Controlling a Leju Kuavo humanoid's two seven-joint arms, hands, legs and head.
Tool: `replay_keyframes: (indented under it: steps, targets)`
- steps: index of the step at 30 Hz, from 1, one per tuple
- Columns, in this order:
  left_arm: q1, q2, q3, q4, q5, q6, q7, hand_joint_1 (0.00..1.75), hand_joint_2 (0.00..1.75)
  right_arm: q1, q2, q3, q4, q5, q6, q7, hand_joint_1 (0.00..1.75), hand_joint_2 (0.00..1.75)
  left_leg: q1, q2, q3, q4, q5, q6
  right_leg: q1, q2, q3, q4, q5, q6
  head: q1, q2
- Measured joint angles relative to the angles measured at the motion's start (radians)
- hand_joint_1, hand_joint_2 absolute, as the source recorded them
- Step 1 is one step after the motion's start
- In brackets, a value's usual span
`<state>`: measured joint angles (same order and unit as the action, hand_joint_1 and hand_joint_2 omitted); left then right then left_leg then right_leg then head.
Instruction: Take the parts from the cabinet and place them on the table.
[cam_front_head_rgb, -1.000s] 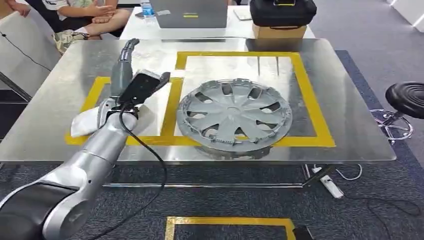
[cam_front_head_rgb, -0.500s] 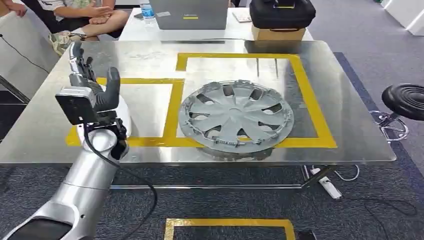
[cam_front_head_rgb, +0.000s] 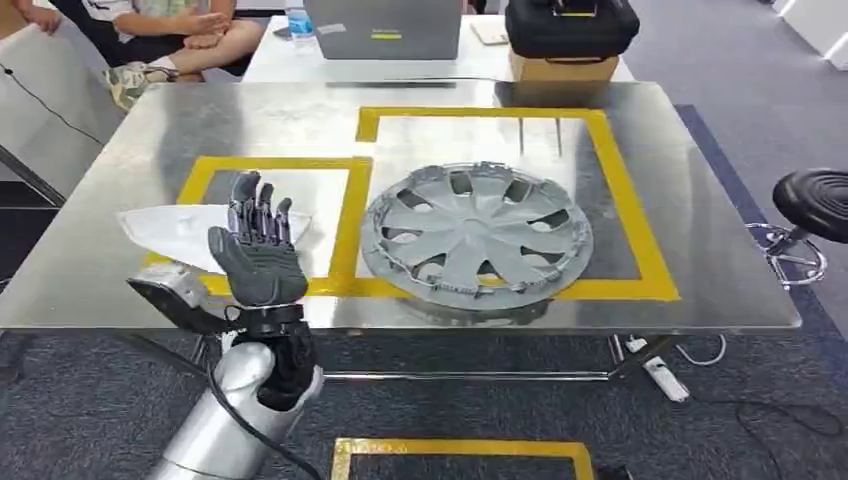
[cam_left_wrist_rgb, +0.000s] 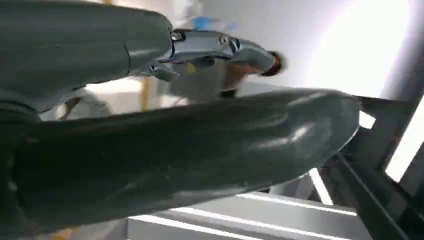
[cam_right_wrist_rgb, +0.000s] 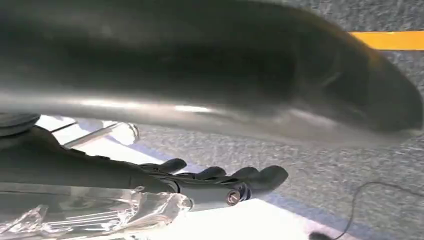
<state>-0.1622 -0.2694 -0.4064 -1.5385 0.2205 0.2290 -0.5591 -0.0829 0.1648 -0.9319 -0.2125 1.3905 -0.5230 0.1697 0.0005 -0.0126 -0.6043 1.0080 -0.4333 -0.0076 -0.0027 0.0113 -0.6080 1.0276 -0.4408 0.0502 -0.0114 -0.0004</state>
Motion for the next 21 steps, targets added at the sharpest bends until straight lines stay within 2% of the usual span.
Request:
replay_keyframes:
  steps: [2,3,5,6,7,8,9,11,12,13,15,16,17,18,19,21]
  targets:
    - [0.010,0.009,-0.041,-0.023,-0.114,0.021,-0.061,0.00,0.00,0.003,0.002,-0.002,0.000,-0.002,0.001,-0.002,0.00,0.00,0.001,0.001,-0.003,0.006,-0.011,-0.013,-0.008,-0.005,0.005,-0.009,0.006,-0.012,0.002,0.000]
    - [0.013,0.014,-0.059,-0.032,-0.131,0.029,-0.068,0.00,0.00,0.002,0.001,-0.002,0.000,-0.002,0.001,-0.001,0.00,0.00,0.000,0.002,-0.017,0.039,-0.039,-0.019,-0.009,-0.006,0.005,-0.010,0.006,-0.019,-0.004,0.000]
    - [0.025,0.025,-0.079,-0.040,-0.138,0.032,-0.070,0.00,0.00,-0.003,0.001,-0.003,0.000,-0.002,0.001,-0.002,0.00,0.00,0.003,0.003,-0.088,0.197,-0.121,-0.027,-0.010,-0.007,0.004,-0.010,0.006,-0.025,-0.005,0.000]
    - [0.032,0.030,-0.085,-0.043,-0.139,0.035,-0.070,0.00,0.00,-0.001,0.001,-0.003,0.000,-0.002,0.001,-0.002,0.00,0.00,0.003,0.003,-0.124,0.274,-0.149,-0.029,-0.010,-0.007,0.004,-0.009,0.006,-0.025,-0.005,0.000]
    - [0.038,0.035,-0.089,-0.044,-0.139,0.036,-0.070,0.00,0.00,0.001,0.002,-0.003,0.000,-0.002,0.001,-0.002,0.00,0.00,0.003,0.003,-0.143,0.309,-0.152,-0.030,-0.010,-0.007,0.004,-0.009,0.006,-0.025,-0.005,0.000]
    - [0.041,0.040,-0.093,-0.048,-0.140,0.037,-0.070,0.00,0.00,0.004,0.002,-0.003,0.000,-0.003,0.001,-0.002,0.00,0.00,0.003,0.003,-0.137,0.297,-0.131,-0.030,-0.010,-0.007,0.005,-0.009,0.006,-0.025,-0.006,0.000]
    - [0.042,0.043,-0.096,-0.050,-0.140,0.037,-0.070,0.00,0.00,0.004,0.002,-0.003,0.000,-0.003,0.001,-0.002,0.00,0.00,0.004,0.003,-0.113,0.249,-0.095,-0.029,-0.011,-0.006,0.005,-0.009,0.006,-0.023,-0.006,0.000]
    - [0.043,0.047,-0.104,-0.059,-0.135,0.009,-0.073,0.00,0.00,0.001,0.002,-0.003,0.000,-0.003,0.003,-0.003,0.00,0.00,0.007,0.006,-0.020,0.075,-0.014,-0.029,-0.013,-0.005,0.008,-0.009,0.007,-0.016,-0.006,0.000]
    - [0.045,0.050,-0.109,-0.067,-0.111,-0.035,-0.083,0.00,0.00,0.001,0.002,-0.003,0.000,-0.002,0.003,-0.005,0.00,0.00,0.009,0.009,0.011,0.017,-0.010,-0.033,-0.006,-0.003,0.007,-0.006,0.005,-0.008,-0.008,0.000]
    - [0.055,0.052,-0.114,-0.078,-0.067,-0.107,-0.093,0.00,0.00,0.001,0.002,-0.003,0.000,0.000,0.006,-0.009,0.00,0.00,0.009,0.000,0.015,0.003,-0.016,-0.019,-0.004,-0.001,0.002,-0.002,0.004,-0.003,-0.009,0.000]
    - [0.093,0.058,-0.115,-0.105,0.091,-0.315,-0.102,0.00,0.00,0.003,0.002,-0.003,0.000,0.002,0.011,-0.013,0.00,0.00,0.003,0.000,0.013,0.004,-0.017,-0.007,-0.008,-0.001,0.006,-0.010,0.009,0.006,-0.005,0.000]
    - [0.113,0.060,-0.114,-0.116,0.133,-0.380,-0.107,0.00,0.00,0.004,0.002,-0.003,0.000,0.003,0.013,-0.015,0.00,0.00,0.002,0.001,0.014,0.003,-0.015,0.000,-0.010,-0.001,0.007,-0.012,0.009,0.013,-0.005,0.000]
    - [0.125,0.060,-0.114,-0.127,0.148,-0.414,-0.109,0.00,0.00,0.004,0.002,-0.003,0.000,0.003,0.014,-0.016,0.00,0.00,0.008,0.003,0.015,-0.001,-0.011,0.009,-0.012,-0.003,-0.002,-0.006,0.003,0.019,-0.006,0.000]
    - [0.132,0.060,-0.113,-0.135,0.156,-0.427,-0.111,0.00,0.00,0.004,0.002,-0.003,0.000,0.003,0.014,-0.016,0.00,0.00,0.009,0.003,0.016,-0.001,-0.011,0.015,-0.011,-0.005,-0.011,0.025,-0.022,0.022,0.001,0.000]
    - [0.138,0.060,-0.112,-0.142,0.161,-0.433,-0.111,0.00,0.00,0.003,0.002,-0.003,0.000,0.003,0.014,-0.017,0.00,0.00,0.008,0.004,0.016,-0.001,-0.011,0.020,-0.010,-0.005,-0.041,0.094,-0.061,0.025,0.006,0.000]
    - [0.152,0.061,-0.110,-0.148,0.164,-0.438,-0.111,0.00,0.00,0.004,0.003,-0.003,0.000,0.003,0.014,-0.018,0.00,0.00,0.006,0.004,0.016,-0.001,-0.012,0.023,-0.010,-0.005,-0.116,0.262,-0.134,0.027,0.006,0.000]
